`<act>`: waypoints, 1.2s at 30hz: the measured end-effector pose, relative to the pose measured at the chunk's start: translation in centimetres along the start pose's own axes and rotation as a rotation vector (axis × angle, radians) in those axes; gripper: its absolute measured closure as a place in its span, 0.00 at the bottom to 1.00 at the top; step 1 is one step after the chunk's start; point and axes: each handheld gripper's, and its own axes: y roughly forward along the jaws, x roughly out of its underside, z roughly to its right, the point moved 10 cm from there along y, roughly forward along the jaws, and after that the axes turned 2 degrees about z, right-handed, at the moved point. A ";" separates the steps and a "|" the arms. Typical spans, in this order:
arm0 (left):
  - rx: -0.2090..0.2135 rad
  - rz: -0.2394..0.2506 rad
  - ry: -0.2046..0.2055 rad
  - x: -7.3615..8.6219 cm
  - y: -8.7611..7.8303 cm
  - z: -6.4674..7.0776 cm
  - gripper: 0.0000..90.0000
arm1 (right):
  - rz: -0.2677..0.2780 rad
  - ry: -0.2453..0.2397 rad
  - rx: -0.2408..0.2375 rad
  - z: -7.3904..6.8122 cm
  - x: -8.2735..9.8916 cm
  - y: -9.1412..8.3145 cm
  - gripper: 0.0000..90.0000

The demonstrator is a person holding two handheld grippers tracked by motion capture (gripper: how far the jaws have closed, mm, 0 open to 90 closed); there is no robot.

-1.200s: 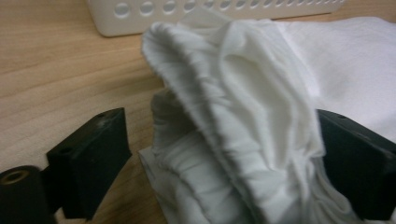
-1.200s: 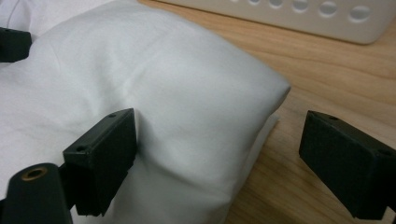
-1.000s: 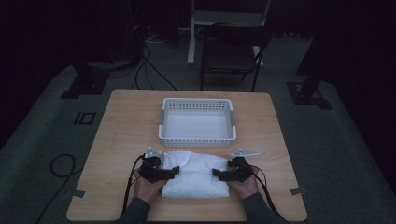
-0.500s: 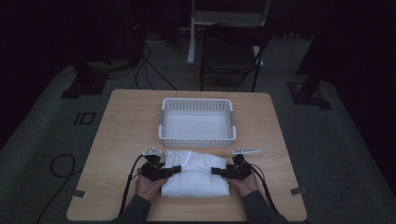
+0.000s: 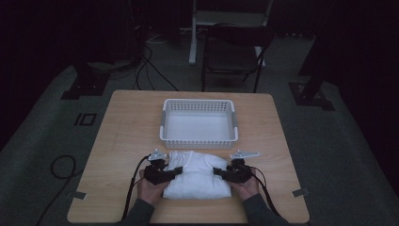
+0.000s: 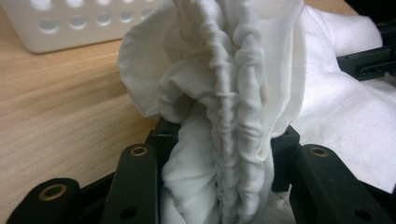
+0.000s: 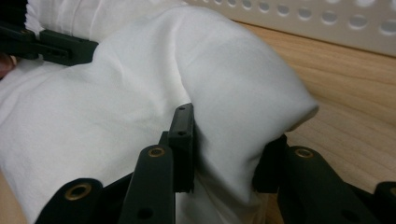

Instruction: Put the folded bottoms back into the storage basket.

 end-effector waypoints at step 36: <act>-0.047 0.086 0.055 -2.0 -3.0 1.3 0.67 | 0.069 -0.067 0.030 -2.1 -2.0 -1.7 0.77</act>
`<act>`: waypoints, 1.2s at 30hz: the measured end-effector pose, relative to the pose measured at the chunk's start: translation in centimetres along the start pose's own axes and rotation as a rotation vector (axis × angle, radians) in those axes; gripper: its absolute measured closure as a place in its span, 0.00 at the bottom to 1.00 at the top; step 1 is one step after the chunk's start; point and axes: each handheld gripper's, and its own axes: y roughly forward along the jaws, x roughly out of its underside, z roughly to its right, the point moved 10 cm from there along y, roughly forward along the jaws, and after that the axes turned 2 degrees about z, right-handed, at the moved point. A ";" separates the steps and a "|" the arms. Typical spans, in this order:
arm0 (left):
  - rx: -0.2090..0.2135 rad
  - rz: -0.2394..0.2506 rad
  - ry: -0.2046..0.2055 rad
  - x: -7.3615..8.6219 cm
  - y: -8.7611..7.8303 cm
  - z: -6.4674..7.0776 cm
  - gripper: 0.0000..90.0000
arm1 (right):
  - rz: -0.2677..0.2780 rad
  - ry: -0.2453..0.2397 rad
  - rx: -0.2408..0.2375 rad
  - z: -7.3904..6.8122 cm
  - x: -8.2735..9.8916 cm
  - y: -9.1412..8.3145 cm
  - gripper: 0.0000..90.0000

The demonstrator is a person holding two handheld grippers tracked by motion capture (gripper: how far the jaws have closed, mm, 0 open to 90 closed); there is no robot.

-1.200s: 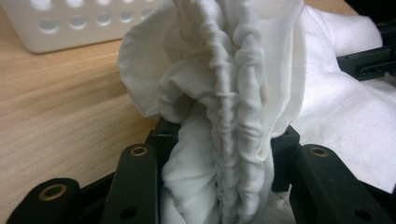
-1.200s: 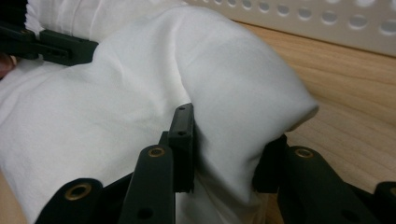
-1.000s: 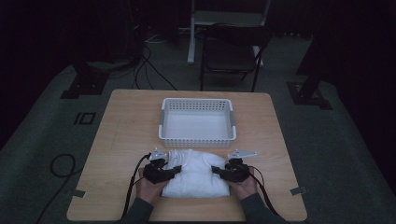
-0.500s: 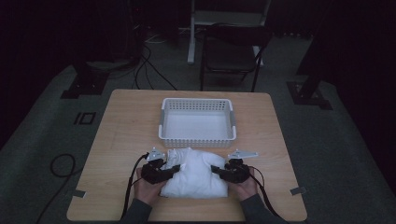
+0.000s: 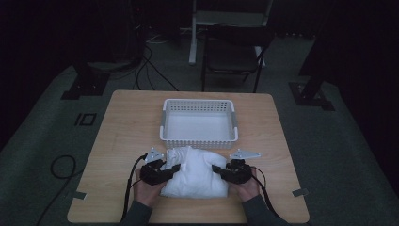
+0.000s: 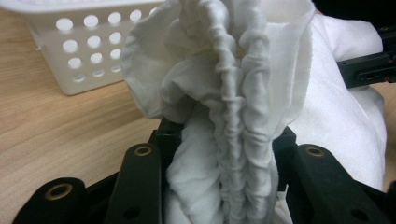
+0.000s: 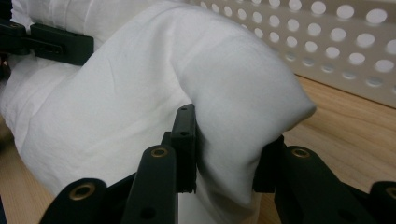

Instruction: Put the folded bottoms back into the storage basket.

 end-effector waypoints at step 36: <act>0.019 0.066 0.005 -2.7 -2.4 0.9 0.67 | 0.056 -0.072 0.005 -1.3 -3.1 -2.1 0.77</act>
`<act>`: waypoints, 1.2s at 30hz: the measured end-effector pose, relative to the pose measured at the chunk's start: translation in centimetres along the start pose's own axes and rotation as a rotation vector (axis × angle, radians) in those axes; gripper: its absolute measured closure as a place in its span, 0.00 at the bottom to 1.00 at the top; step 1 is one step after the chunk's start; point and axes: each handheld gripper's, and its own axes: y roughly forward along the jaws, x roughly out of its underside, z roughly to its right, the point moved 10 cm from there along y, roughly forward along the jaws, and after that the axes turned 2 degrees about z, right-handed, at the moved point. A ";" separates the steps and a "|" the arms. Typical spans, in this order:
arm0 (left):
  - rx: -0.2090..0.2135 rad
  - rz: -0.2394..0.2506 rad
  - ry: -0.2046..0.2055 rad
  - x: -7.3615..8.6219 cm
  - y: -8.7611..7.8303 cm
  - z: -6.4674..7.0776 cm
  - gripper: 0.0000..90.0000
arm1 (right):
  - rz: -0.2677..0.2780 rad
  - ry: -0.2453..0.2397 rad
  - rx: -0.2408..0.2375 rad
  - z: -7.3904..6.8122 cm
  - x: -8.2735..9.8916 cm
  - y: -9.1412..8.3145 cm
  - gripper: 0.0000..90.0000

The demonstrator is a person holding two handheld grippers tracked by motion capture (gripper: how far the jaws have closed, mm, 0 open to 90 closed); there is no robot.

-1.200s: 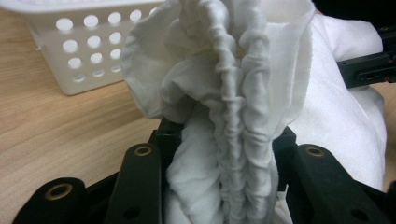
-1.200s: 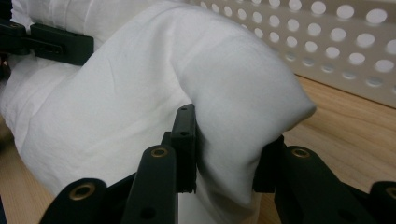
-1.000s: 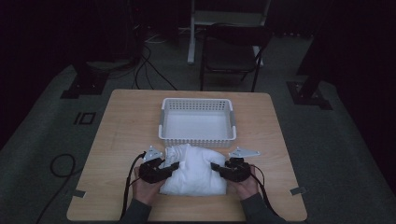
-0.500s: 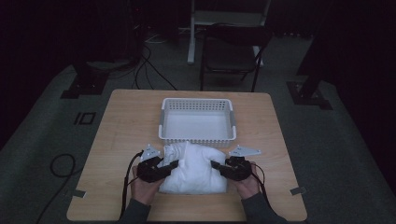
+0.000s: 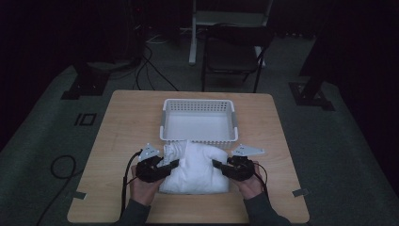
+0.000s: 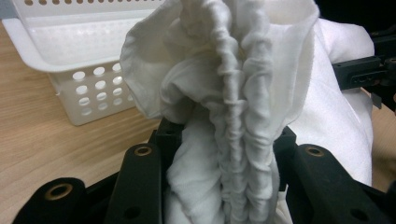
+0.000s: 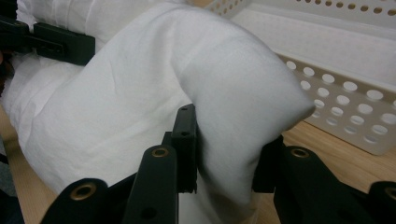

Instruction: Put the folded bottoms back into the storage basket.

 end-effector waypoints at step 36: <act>0.001 0.046 0.013 -3.2 -0.9 0.2 0.67 | 0.056 -0.027 0.011 0.2 -3.3 -1.1 0.78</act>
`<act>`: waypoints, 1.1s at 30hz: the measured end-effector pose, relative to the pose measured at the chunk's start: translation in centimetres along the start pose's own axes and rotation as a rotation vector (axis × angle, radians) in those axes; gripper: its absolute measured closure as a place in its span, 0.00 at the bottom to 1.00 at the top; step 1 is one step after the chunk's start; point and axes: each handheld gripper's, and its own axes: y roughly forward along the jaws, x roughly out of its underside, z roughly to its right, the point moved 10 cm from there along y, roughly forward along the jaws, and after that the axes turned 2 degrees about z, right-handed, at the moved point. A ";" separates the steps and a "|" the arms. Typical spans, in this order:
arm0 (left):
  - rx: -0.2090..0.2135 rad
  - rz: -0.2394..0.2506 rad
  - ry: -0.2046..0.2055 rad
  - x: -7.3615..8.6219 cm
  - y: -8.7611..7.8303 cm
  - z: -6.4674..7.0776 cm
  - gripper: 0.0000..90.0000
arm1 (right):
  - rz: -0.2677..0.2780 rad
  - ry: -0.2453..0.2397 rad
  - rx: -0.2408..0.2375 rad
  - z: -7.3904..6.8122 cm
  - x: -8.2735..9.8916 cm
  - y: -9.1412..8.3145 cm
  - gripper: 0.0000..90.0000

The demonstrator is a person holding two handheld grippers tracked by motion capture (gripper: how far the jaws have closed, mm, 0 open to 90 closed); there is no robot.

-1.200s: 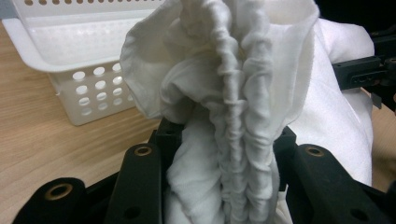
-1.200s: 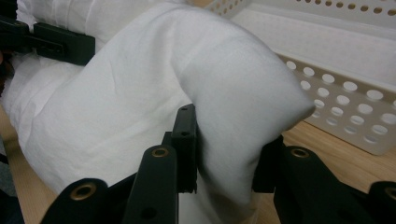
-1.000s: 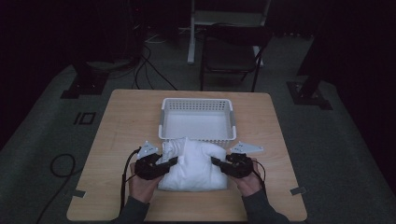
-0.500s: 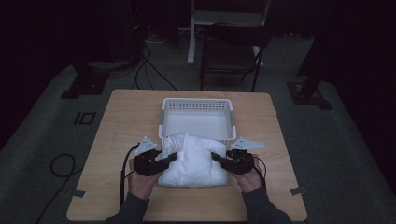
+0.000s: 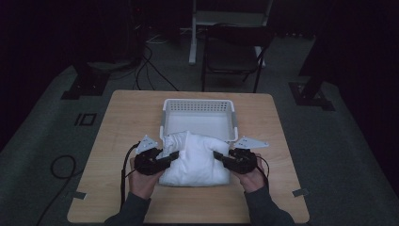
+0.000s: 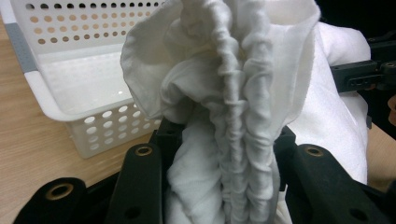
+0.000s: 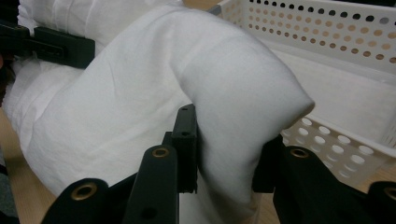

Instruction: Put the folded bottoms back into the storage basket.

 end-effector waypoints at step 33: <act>0.016 0.041 -0.013 -2.6 0.0 -0.1 0.68 | 0.043 -0.007 0.021 0.7 -2.5 -0.6 0.78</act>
